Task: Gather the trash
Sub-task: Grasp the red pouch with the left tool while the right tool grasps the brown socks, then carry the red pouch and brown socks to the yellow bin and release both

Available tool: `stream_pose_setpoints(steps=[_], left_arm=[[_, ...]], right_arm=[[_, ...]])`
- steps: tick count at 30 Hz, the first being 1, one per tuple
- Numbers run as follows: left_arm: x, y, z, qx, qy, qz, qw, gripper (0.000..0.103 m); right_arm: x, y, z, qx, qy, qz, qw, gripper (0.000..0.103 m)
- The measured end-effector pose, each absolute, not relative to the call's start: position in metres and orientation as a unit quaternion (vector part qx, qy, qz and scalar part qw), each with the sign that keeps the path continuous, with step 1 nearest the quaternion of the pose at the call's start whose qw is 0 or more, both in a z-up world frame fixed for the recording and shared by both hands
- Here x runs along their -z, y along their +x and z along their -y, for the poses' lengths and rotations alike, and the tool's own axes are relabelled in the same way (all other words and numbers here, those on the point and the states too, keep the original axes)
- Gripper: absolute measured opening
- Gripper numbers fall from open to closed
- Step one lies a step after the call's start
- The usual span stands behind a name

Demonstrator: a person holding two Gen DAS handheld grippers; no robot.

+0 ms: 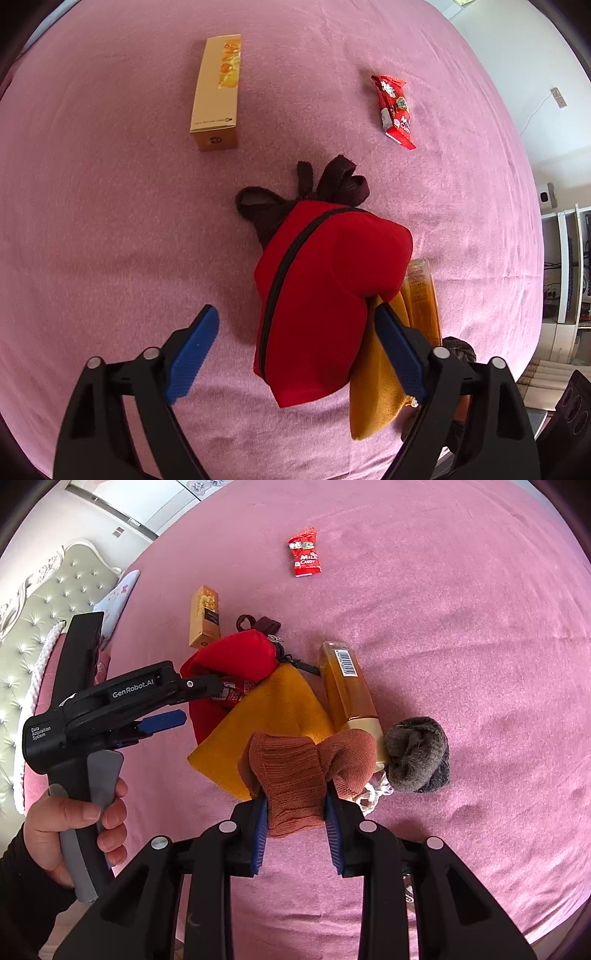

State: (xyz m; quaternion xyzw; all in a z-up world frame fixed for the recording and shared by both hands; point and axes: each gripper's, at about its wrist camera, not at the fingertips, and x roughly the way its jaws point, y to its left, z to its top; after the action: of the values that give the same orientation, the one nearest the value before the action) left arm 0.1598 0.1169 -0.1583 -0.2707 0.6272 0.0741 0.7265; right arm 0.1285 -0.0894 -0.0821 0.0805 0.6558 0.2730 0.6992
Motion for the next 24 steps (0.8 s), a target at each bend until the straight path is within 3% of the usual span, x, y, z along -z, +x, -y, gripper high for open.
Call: stream_pose_setpoints(steps=[3, 10, 13, 24], left_arm=[[0.159, 0.162, -0.116, -0.069, -0.271, -0.633, 0.722, 0.045], [0.154, 0.152, -0.123, -0.050, -0.291, -0.623, 0.724, 0.015], [0.145, 0.146, -0.126, -0.042, -0.290, -0.615, 0.732, 0.009], [0.086, 0.113, -0.125, -0.008, -0.308, -0.563, 0.767, 0.008]], right_arm=[[0.081, 0.129, 0.091, -0.271, 0.085, -0.656, 0.699, 0.027], [0.079, 0.125, 0.092, -0.271, 0.089, -0.655, 0.700, 0.027], [0.078, 0.123, 0.093, -0.271, 0.092, -0.652, 0.702, 0.027], [0.041, 0.105, 0.104, -0.276, 0.106, -0.617, 0.730, 0.027]])
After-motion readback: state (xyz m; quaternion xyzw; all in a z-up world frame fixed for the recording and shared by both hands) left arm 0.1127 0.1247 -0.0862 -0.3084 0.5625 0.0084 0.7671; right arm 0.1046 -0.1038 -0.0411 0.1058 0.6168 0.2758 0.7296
